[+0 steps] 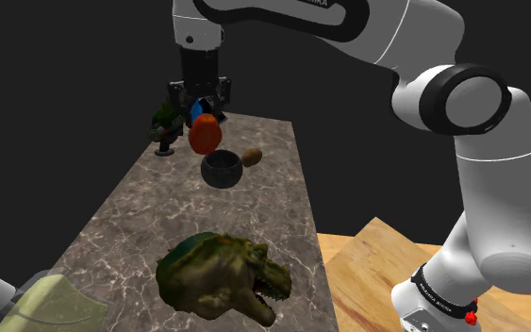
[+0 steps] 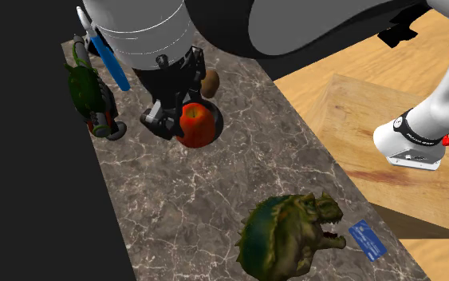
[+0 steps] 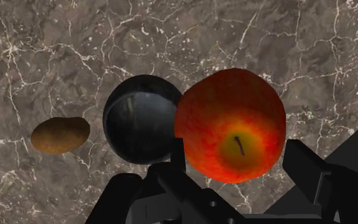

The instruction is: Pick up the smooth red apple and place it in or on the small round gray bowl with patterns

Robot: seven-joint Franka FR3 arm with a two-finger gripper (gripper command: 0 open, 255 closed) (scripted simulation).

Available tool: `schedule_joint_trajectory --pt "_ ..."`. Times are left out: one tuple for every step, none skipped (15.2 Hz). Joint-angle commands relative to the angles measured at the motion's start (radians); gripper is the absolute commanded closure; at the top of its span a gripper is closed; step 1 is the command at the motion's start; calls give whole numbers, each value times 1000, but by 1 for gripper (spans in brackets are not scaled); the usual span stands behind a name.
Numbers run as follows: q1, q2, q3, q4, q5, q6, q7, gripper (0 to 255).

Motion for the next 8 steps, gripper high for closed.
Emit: schedule_joint_trajectory --pt "-28 3 -7 20 0 -14 -40 255" --pt "-42 4 -11 30 1 -22 -60 255" --pt "-55 8 -16 43 0 -30 -80 255" --pt "-68 13 -20 59 -1 -40 -101 255" --pt "-79 20 -25 79 -2 -51 -121 255" --pt "-89 30 -30 103 -4 -64 -142 255" --pt "-98 43 -35 134 -7 -79 -163 255" --pt "-108 29 -33 94 -3 -55 -161 255"
